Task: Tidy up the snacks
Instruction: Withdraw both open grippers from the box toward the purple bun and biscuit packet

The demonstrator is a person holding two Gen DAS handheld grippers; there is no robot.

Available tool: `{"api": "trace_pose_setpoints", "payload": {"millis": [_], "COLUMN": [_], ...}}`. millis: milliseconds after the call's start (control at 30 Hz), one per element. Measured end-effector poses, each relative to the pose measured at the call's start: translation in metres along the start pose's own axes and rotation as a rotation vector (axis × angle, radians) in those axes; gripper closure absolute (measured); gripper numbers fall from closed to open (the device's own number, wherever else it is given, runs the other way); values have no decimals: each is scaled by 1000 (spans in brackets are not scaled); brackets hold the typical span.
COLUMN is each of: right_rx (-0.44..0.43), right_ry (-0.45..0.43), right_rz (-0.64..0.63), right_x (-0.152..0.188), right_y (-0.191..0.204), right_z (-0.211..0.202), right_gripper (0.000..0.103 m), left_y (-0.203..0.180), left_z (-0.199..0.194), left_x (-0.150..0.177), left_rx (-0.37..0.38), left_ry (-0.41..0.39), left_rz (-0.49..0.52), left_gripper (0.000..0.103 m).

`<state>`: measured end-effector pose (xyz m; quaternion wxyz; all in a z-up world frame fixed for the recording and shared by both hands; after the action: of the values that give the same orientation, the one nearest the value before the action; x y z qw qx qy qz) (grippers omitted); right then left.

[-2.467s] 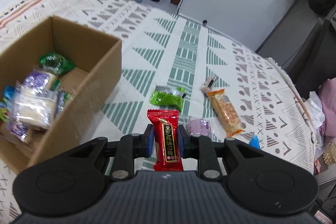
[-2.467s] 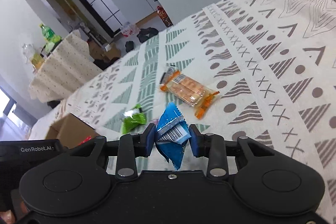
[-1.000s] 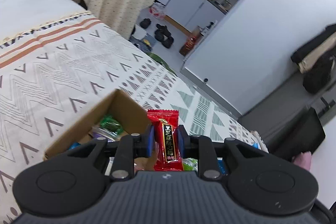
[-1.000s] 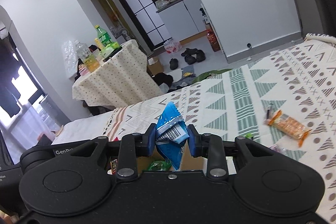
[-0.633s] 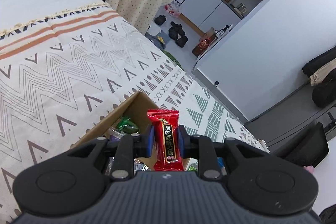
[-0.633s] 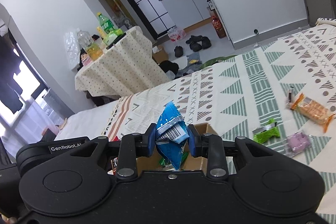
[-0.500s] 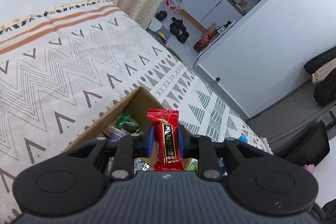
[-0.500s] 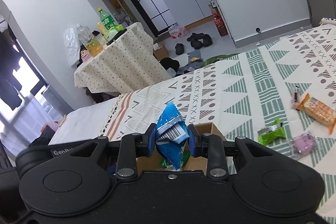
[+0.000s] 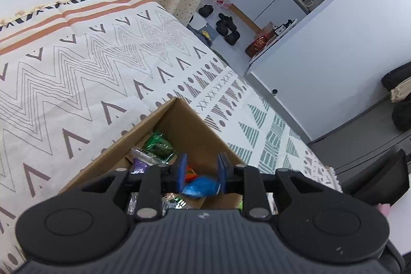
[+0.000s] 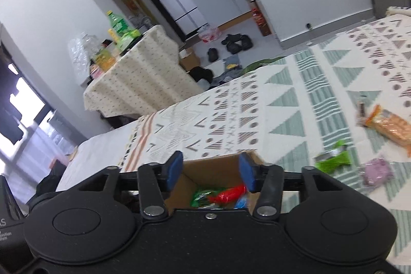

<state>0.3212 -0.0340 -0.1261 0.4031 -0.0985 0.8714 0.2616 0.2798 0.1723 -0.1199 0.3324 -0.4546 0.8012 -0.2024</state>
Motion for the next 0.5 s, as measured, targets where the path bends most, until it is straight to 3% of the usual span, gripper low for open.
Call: {"api": "trace_pose_setpoints", "payload": {"millis": [67, 167, 233, 300, 500], "right_rx": [7, 22, 32, 41, 67], "right_ry": [0, 0, 1, 0, -1], "right_rz": [18, 32, 35, 39, 42], "right_x": [2, 6, 8, 10, 12], "right_y": [-10, -24, -31, -41, -64], "right_z": [-8, -20, -26, -34, -51], "right_gripper": [50, 48, 47, 46, 40], "left_y": [-3, -7, -11, -14, -31], "left_z": [1, -1, -3, -4, -4], "left_x": [2, 6, 10, 12, 29], "left_rx": [-14, -40, -50, -55, -77], "left_ry": [2, -13, -20, -24, -28], "left_rz": [10, 30, 38, 45, 117], "left_gripper": [74, 53, 32, 23, 18]}}
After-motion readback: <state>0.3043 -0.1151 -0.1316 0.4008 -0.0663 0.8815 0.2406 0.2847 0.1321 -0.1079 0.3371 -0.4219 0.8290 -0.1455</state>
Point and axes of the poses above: each gripper's, at about its wrist camera, not at the fingertips, and z roughly the way its jaws point, y to its left, x to its underside, the point moved 3 cm from there along z, roughly the way its jaws point, and after that the axes turned 12 degrees about -z, right-handed, at the moved point
